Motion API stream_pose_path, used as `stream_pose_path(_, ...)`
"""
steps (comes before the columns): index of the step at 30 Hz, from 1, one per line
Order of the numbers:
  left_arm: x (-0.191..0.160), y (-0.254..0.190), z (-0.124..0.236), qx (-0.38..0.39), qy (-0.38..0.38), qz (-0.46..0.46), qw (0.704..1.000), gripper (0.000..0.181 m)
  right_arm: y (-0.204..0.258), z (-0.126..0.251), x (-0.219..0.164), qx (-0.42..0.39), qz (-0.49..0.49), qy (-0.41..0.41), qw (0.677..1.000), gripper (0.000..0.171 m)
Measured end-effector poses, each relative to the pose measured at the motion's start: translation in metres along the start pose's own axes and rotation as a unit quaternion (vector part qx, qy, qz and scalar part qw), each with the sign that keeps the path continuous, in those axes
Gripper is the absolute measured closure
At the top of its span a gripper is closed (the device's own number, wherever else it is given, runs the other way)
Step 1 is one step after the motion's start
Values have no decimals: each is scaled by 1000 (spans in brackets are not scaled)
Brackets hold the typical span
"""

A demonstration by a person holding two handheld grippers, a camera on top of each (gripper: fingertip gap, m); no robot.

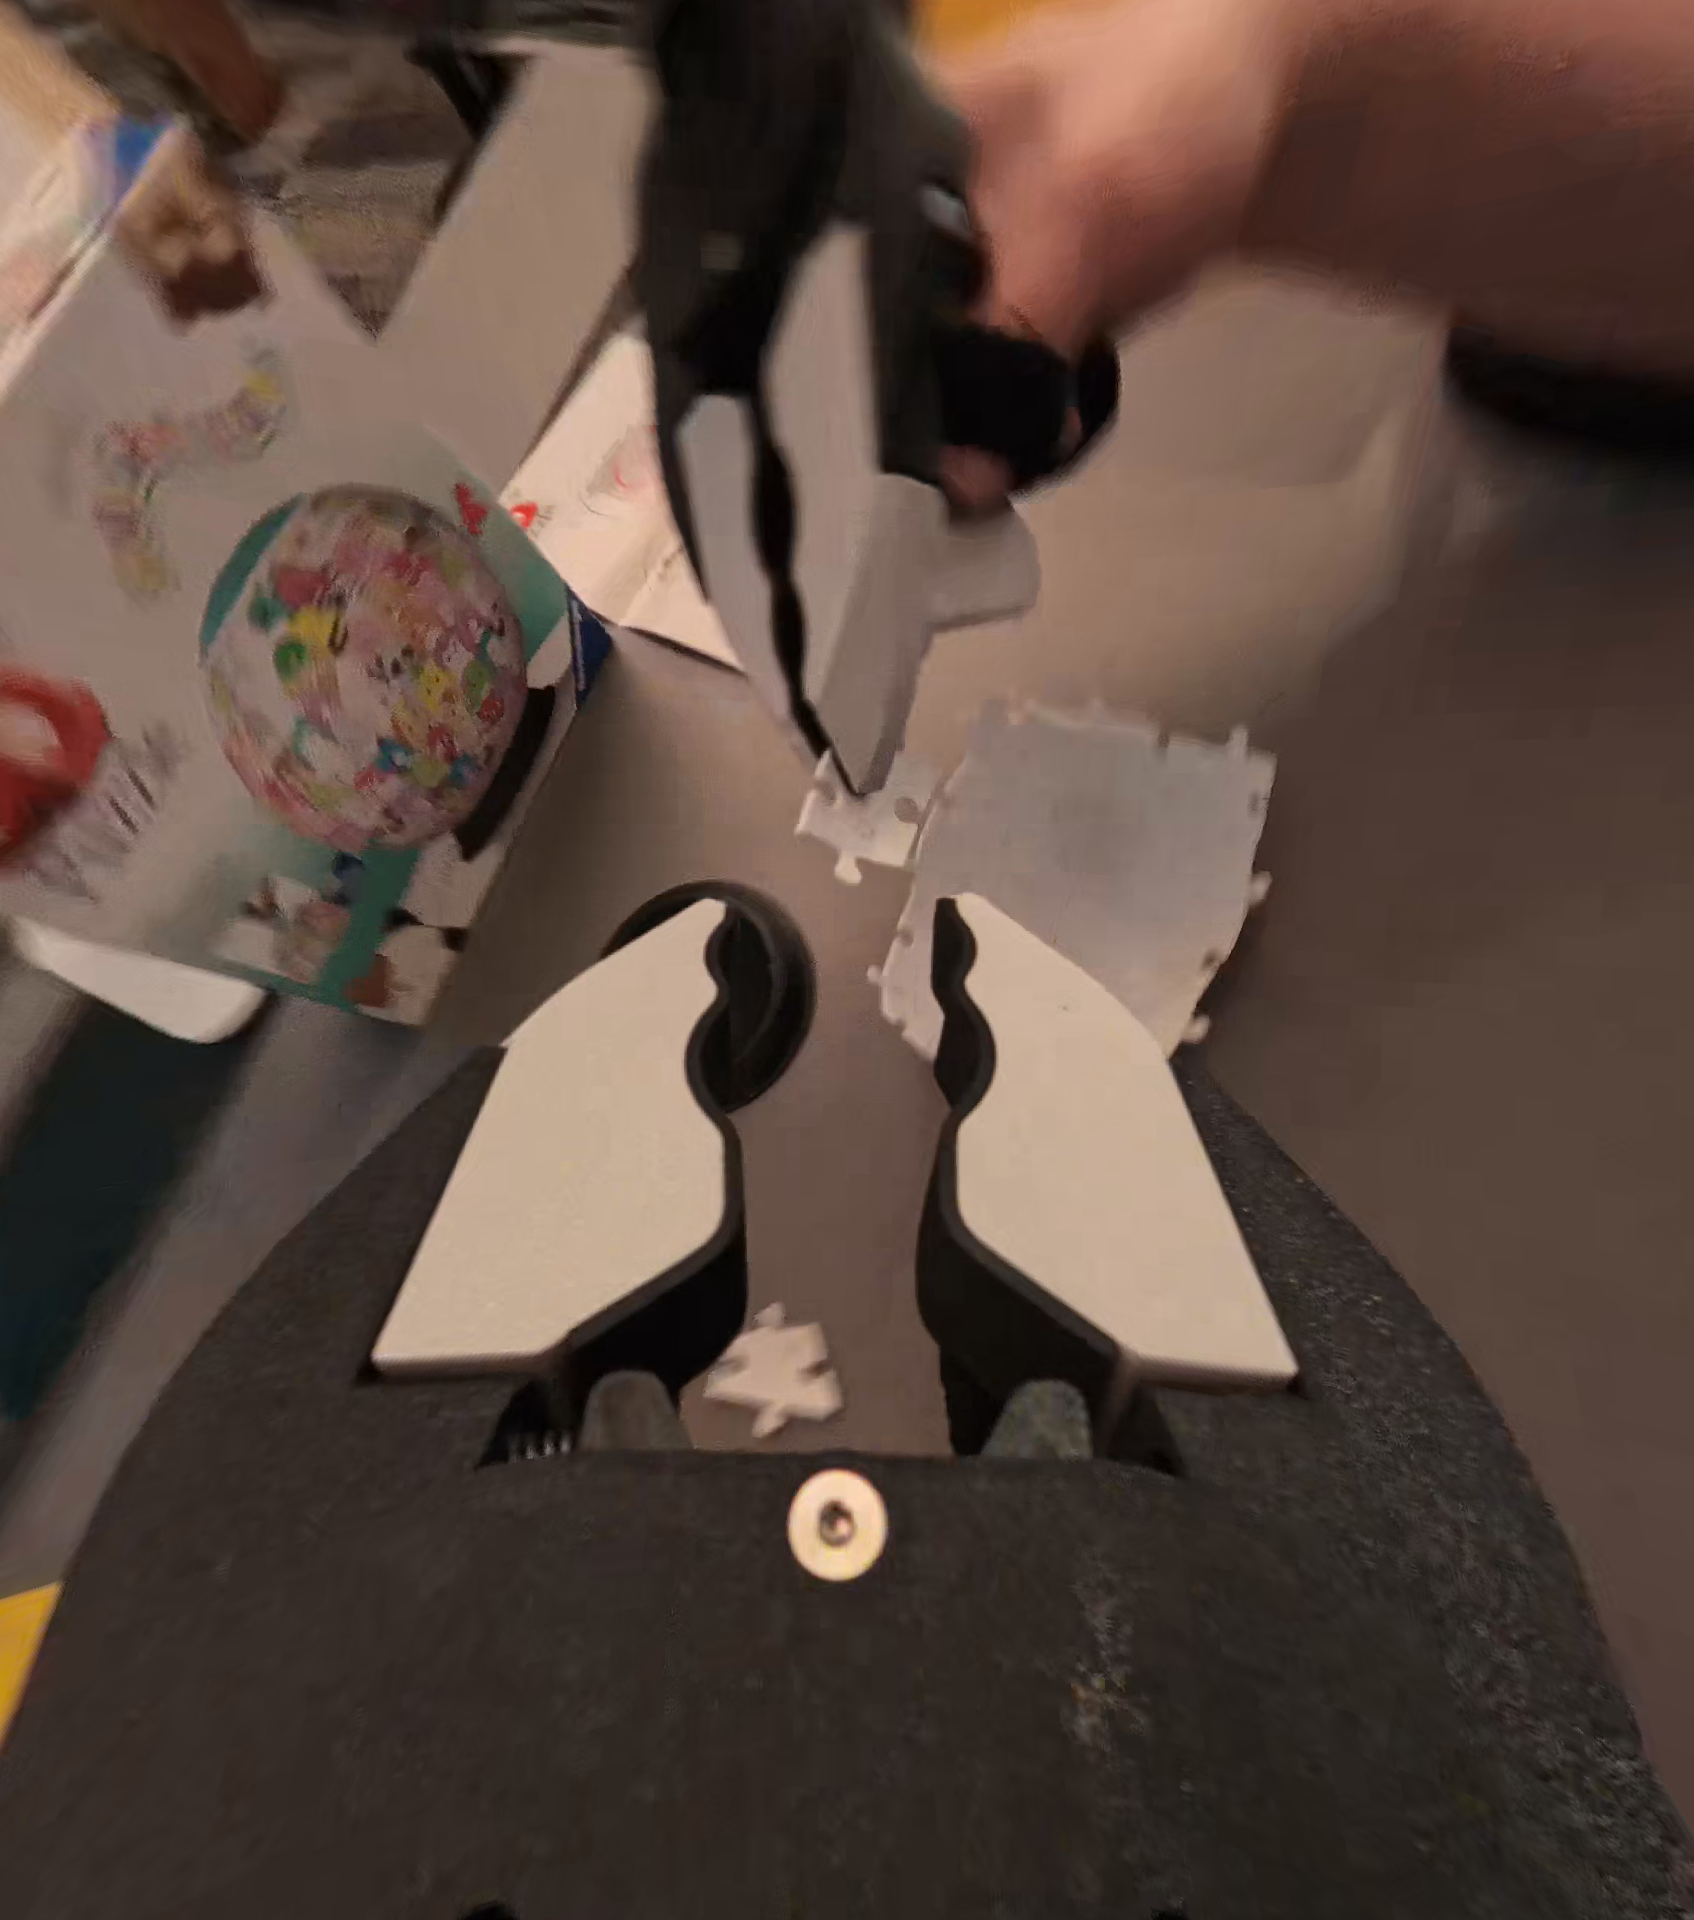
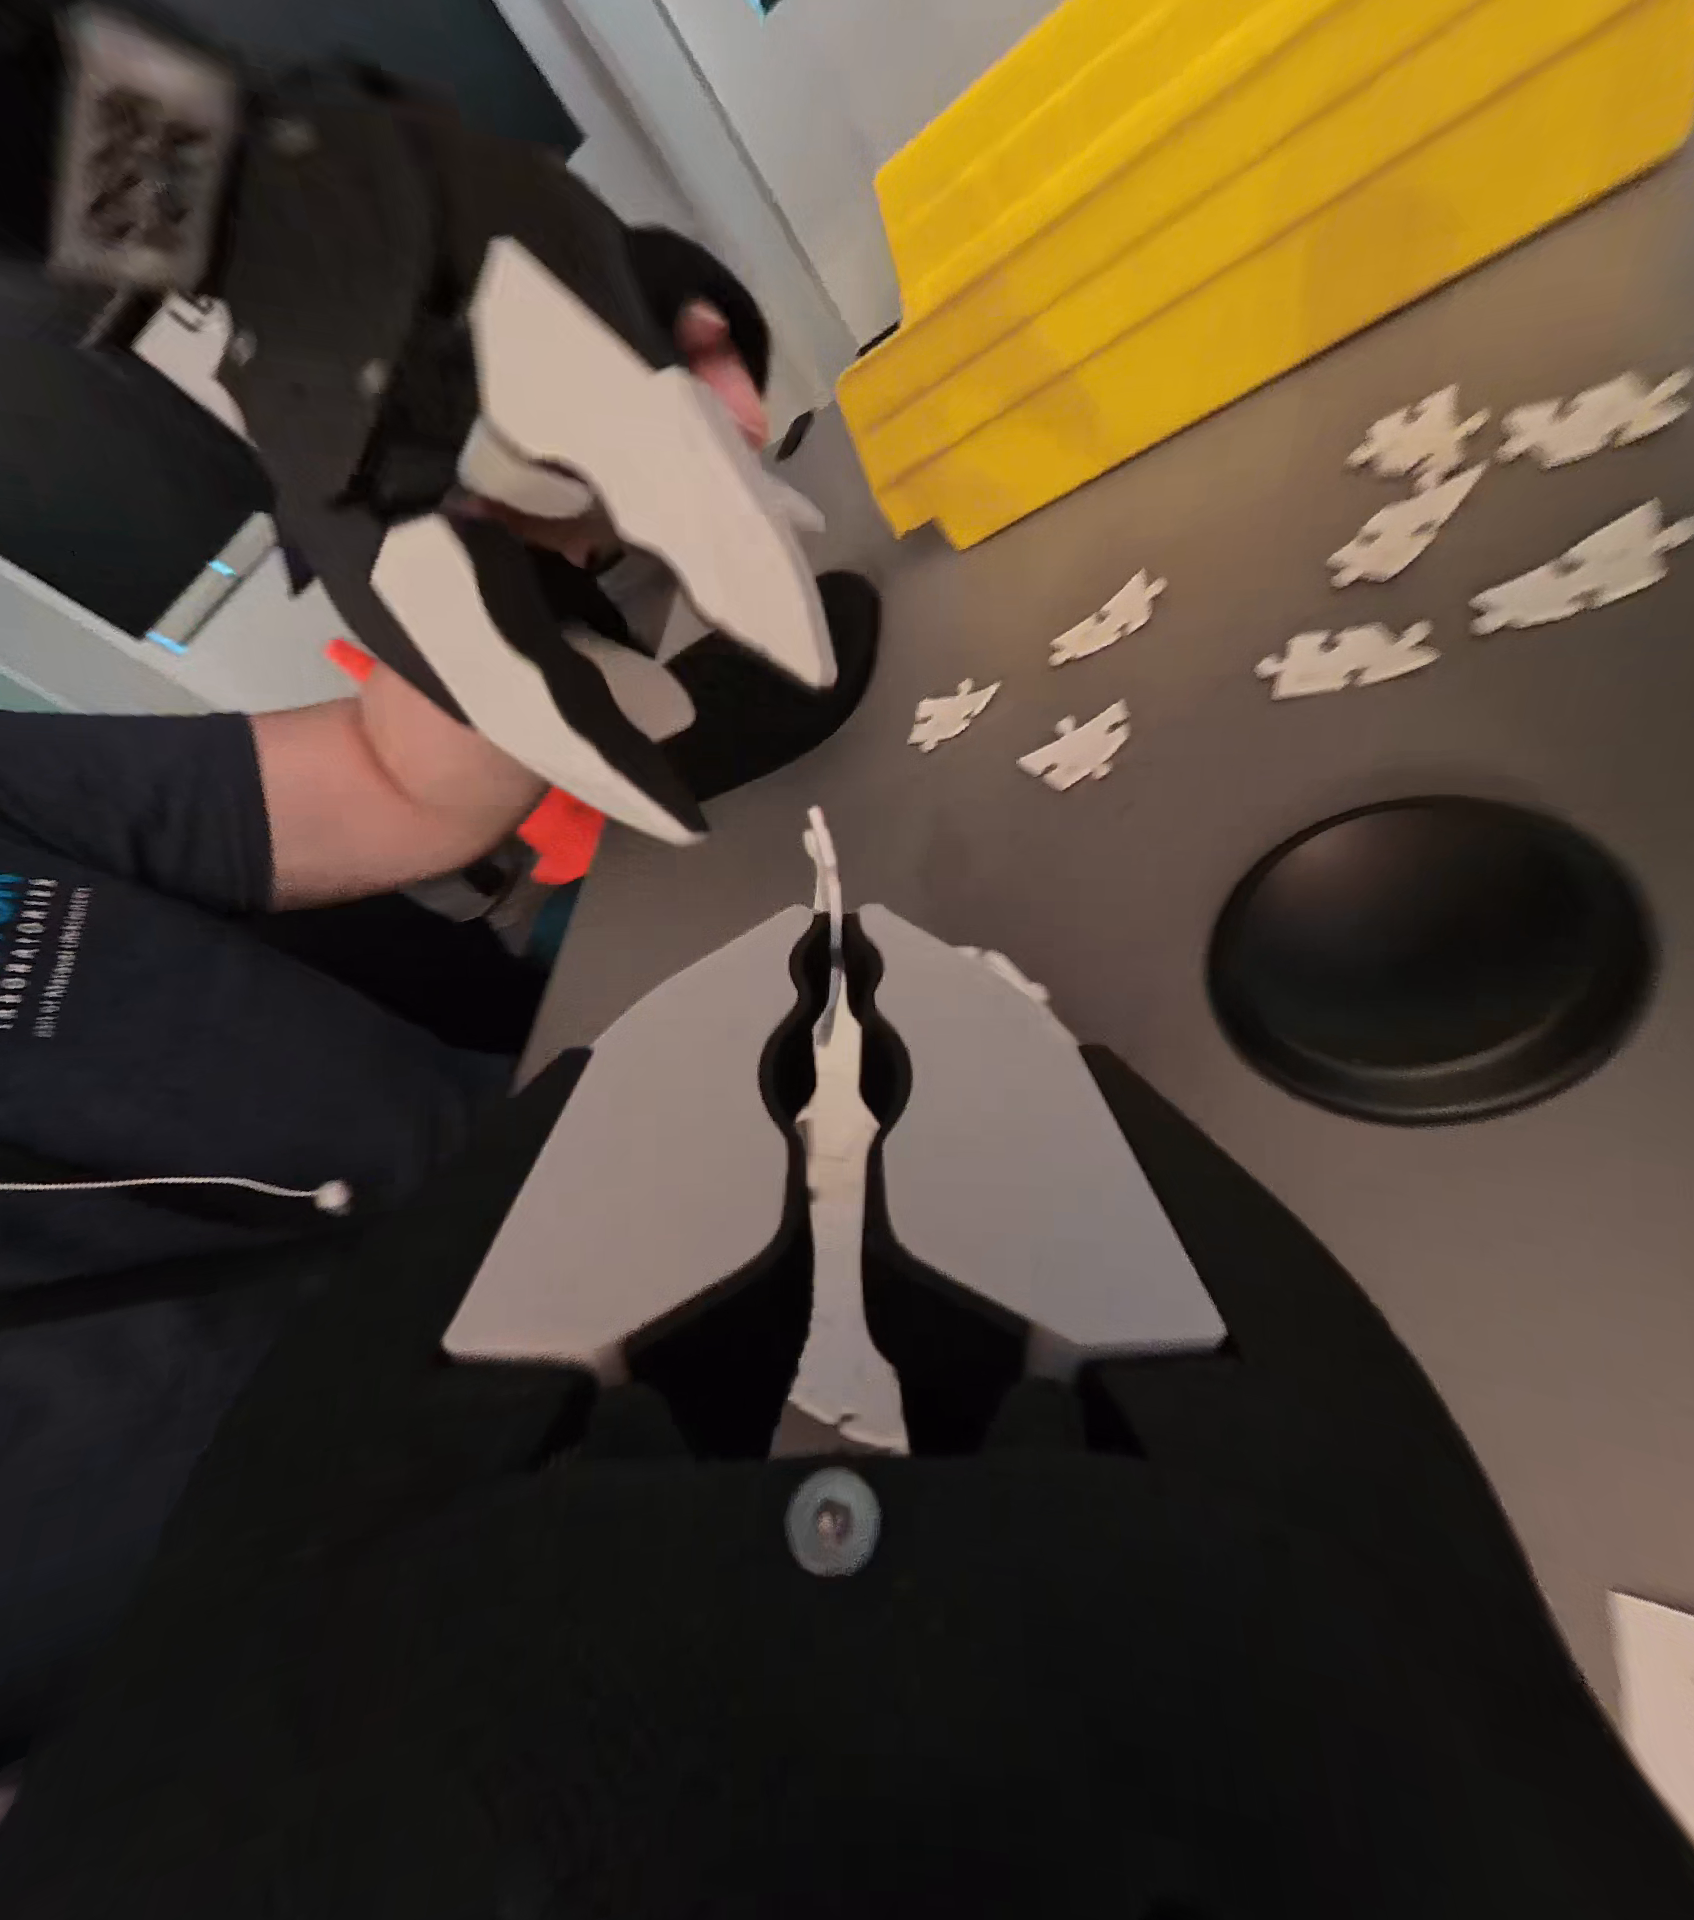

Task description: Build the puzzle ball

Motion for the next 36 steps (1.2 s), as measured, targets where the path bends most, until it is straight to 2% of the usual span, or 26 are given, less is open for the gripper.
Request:
stream_pose_path(3, -33, 12, -10, -79, -121, 183, 972, 141, -5, 1, -5, 5, 54, -18, 998, 168)
stream_pose_path(5, -51, 12, -23, -123, -145, 263, 946, 141, -7, -3, -9, 5, 79, -13, 997, 168)
stream_pose_path(7, -62, 10, -36, -164, -132, 309, 927, 141, -11, -7, -12, 1, 89, 2, 996, 168)
stream_pose_path(13, -75, 2, -59, -200, -40, 316, 927, 137, -28, -6, -20, 43, 107, -30, 993, 168)
stream_pose_path(17, -81, 2, -69, -210, 14, 314, 926, 142, -41, -9, -22, 67, 134, -42, 988, 168)
stream_pose_path(23, -84, 4, -78, -220, 47, 303, 926, 146, -57, -18, -21, 88, 118, -19, 989, 168)
stream_pose_path(32, -84, 7, -79, -222, 37, 303, 926, 144, -62, -26, -21, 103, 126, 6, 987, 168)
stream_pose_path(36, -77, 18, -65, -178, -42, 307, 934, 143, -59, -25, -17, 103, 127, -4, 987, 168)
Point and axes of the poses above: each gripper's, where its closed fingertips meet, z back along the fingers, x out of its top, y = z × x across the jaws, the point moved 9 cm from there along z, back along the fingers, and after that the axes turned 4 degrees about -z, right-handed, at the moved point
